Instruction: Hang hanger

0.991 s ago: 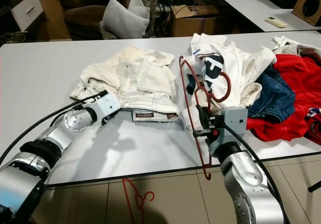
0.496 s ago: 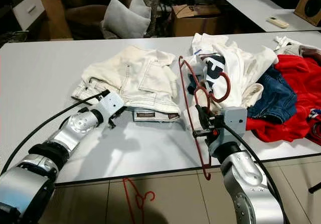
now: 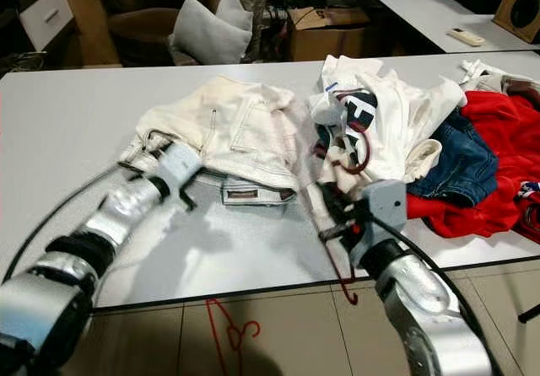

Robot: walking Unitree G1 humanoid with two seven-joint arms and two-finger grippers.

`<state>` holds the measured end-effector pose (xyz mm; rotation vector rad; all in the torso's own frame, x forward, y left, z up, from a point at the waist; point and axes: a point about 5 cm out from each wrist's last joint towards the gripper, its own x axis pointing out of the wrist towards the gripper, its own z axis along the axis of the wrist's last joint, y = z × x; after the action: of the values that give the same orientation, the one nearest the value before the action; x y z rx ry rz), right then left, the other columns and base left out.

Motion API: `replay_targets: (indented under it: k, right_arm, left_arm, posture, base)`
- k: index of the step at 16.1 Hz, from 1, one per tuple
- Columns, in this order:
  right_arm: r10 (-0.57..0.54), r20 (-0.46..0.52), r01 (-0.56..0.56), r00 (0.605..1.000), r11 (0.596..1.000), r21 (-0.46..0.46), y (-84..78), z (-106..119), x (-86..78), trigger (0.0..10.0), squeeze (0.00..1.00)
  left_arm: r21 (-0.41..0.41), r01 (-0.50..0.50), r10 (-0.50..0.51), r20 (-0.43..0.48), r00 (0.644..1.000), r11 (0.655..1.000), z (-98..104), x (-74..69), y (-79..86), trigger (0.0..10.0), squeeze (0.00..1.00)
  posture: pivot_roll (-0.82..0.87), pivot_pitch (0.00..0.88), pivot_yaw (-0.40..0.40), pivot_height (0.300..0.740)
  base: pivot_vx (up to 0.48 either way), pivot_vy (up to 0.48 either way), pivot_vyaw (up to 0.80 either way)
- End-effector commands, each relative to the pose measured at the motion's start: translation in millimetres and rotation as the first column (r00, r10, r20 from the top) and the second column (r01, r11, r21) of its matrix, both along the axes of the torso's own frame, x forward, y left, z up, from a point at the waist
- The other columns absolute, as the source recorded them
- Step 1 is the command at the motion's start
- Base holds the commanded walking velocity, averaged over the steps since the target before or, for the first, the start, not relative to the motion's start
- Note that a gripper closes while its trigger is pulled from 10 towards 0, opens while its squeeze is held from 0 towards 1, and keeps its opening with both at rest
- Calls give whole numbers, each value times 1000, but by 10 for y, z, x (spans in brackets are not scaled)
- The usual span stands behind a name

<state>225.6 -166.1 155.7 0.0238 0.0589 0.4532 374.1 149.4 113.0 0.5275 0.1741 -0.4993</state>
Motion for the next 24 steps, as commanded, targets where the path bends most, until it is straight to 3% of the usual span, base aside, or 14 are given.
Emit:
replay_targets:
  k: [1, 3, 6, 12, 14, 15, 16, 17, 19, 20, 21, 24]
  right_arm:
    - [60, 3, -60, 998, 998, 21, 31, 48, -34, 10000, 0]
    - [185, -36, -184, 982, 982, 41, 22, 67, -110, 10000, 0]
    - [332, -67, -328, 941, 942, 64, -6, 100, -208, 10000, 0]
    - [422, -166, -417, 891, 907, 64, -47, 42, -280, 10000, 0]
    - [390, -220, -392, 894, 919, 36, -42, -47, -236, 10000, 0]
    - [283, -236, -303, 930, 951, -54, -57, -147, -78, 10000, 0]
    - [167, -211, -191, 963, 977, -97, -86, -169, 103, 10000, 0]
    - [129, -199, -150, 972, 984, -97, -97, -161, 168, 10000, 0]
    - [-66, -115, 61, 991, 997, -43, -271, -39, 424, 10000, 0]
    - [-86, -99, 84, 991, 996, -23, -296, -9, 457, 10000, 0]
    - [-92, -57, 94, 994, 995, 27, -313, 76, 526, 10000, 0]
    - [-47, 19, 46, 999, 997, 69, -267, 217, 641, 10000, 0]
  left_arm:
    - [-44, 1, 0, 33, 999, 999, 183, 75, 17, 0, 0]
    - [-92, 35, -25, 102, 994, 995, 500, 171, 42, 0, 0]
    - [-95, 70, -52, 183, 982, 993, 868, 257, 72, 0, 0]
    - [-47, 150, -132, 264, 955, 988, 1286, 293, 40, 0, 0]
    - [-31, 172, -157, 271, 950, 985, 1335, 283, 23, 0, 0]
    - [13, 196, -192, 272, 943, 980, 1370, 268, 11, 0, 0]
    - [113, 217, -239, 251, 938, 970, 1351, 236, 55, 0, 0]
    - [150, 221, -252, 240, 938, 964, 1337, 222, 85, 0, 0]
    - [266, 196, -254, 205, 945, 944, 1385, 136, 397, 0, 0]
    - [280, 186, -247, 203, 948, 942, 1413, 118, 468, 0, 0]
    - [310, 151, -220, 202, 954, 939, 1498, 75, 657, 0, 0]
    - [316, 101, -176, 218, 960, 943, 1695, -22, 942, 0, 0]
  posture:
    - [-206, 0, 25, 740]
    - [-195, 0, 16, 740]
    - [-180, 0, 11, 740]
    - [-176, 0, 15, 740]
    - [-173, 0, 16, 740]
    - [-170, 0, 15, 740]
    - [-167, 0, 13, 740]
    - [-167, 0, 13, 740]
    - [-130, 0, -12, 740]
    - [-130, 0, -12, 740]
    - [-130, 0, -12, 740]
    - [-96, 0, -30, 740]
  base:
    - [0, 0, 0]
    - [0, 0, 0]
    - [0, 0, 0]
    - [0, 0, 0]
    - [0, 0, 0]
    - [0, 0, 0]
    - [0, 0, 0]
    - [0, 0, 0]
    - [0, 0, 0]
    - [0, 0, 0]
    - [0, 0, 0]
    - [0, 0, 0]
